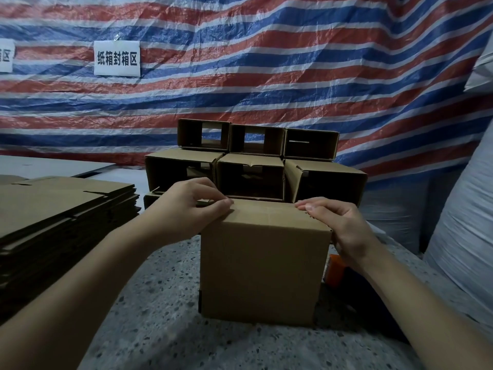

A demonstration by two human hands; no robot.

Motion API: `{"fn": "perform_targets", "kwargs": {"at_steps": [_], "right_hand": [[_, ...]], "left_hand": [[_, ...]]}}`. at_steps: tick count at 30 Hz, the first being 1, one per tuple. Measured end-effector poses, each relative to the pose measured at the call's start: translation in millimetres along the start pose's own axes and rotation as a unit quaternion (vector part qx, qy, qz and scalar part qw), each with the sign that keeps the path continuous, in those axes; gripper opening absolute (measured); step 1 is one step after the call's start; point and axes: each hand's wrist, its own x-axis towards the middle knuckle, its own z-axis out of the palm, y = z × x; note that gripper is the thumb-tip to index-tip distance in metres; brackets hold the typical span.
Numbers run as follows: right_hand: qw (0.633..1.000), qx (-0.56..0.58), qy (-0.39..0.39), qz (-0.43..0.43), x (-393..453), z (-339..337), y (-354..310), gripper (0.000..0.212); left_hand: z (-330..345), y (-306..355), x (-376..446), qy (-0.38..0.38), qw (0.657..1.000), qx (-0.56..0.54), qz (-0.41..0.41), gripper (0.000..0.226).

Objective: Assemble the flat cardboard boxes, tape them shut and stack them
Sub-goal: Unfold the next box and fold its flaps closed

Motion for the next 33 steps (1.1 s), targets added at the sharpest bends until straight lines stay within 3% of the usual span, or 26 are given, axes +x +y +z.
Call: {"fn": "perform_targets", "kwargs": {"at_steps": [2,5,13,17,20,22,25,27,29,33], "right_hand": [[1.000,-0.001,-0.001,0.002,-0.6,0.0,-0.9,0.026],[1.000,-0.001,-0.001,0.002,-1.2,-0.2,-2.1,0.024],[1.000,-0.006,-0.009,0.004,-0.1,-0.3,-4.5,0.029],[0.999,-0.011,-0.013,0.029,-0.4,1.0,-7.6,0.027],[0.995,-0.090,-0.024,0.022,-0.5,-0.6,-21.5,0.019],[0.980,-0.196,-0.033,-0.014,-0.7,-0.8,-40.5,0.027],[0.913,-0.384,-0.130,-0.041,-4.5,12.4,-64.7,0.082],[0.859,-0.474,-0.193,-0.012,-8.8,27.0,-68.5,0.082],[0.829,-0.517,-0.214,0.015,-12.2,34.7,-64.4,0.072],[0.830,-0.518,-0.208,0.021,-13.5,35.8,-63.6,0.067]], "left_hand": [[-1.5,6.4,-0.4,-0.007,0.995,0.102,0.022,0.032],[4.8,16.9,-3.7,0.005,0.978,0.201,0.062,0.045],[34.4,36.1,-11.8,-0.020,0.965,0.240,0.109,0.080],[35.6,34.0,-11.1,-0.007,0.966,0.235,0.111,0.085],[35.7,32.6,-10.5,0.002,0.965,0.235,0.118,0.082],[35.7,31.9,-10.0,-0.001,0.964,0.237,0.119,0.082],[34.2,31.7,-11.0,-0.011,0.959,0.251,0.130,0.076],[33.4,33.8,-11.5,-0.011,0.954,0.261,0.149,0.070],[35.2,36.3,-12.2,-0.015,0.950,0.269,0.155,0.068],[40.4,39.0,-14.1,0.003,0.959,0.250,0.132,0.057]]}}
